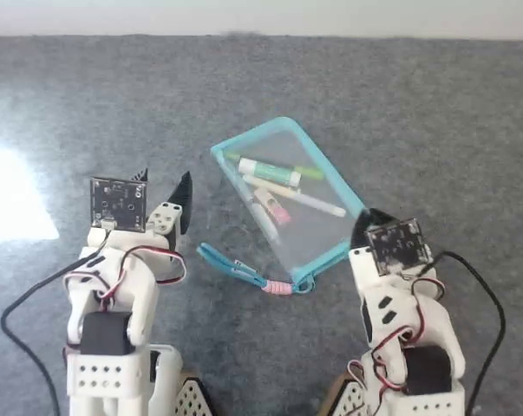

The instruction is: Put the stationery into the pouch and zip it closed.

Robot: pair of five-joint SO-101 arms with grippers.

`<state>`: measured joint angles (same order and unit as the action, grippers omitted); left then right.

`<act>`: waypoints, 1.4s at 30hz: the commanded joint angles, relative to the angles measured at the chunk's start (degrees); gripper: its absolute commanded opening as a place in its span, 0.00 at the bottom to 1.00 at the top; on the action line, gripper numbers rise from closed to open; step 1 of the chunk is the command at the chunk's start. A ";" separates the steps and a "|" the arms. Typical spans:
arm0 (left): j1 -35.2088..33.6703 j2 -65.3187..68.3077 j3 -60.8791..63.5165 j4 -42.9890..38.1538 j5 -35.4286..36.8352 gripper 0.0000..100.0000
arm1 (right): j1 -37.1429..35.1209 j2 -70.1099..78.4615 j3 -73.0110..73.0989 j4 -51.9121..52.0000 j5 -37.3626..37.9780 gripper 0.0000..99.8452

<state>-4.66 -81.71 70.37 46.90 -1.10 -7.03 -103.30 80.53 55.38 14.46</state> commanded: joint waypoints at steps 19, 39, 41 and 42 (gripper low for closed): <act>7.03 -21.36 20.18 7.12 0.35 0.14 | 3.91 -0.66 11.16 3.74 -0.26 0.02; 6.51 -21.19 26.07 20.13 0.18 0.13 | 13.93 -0.66 15.91 16.13 -0.26 0.02; 6.51 -21.19 26.07 23.74 0.18 0.13 | 16.66 -0.66 15.91 16.31 -0.26 0.02; 6.51 -21.27 26.07 24.88 0.26 0.13 | 17.80 -0.66 15.91 16.48 -0.26 0.02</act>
<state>2.11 -102.81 96.84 67.82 -1.10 7.74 -103.12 95.30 70.95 14.46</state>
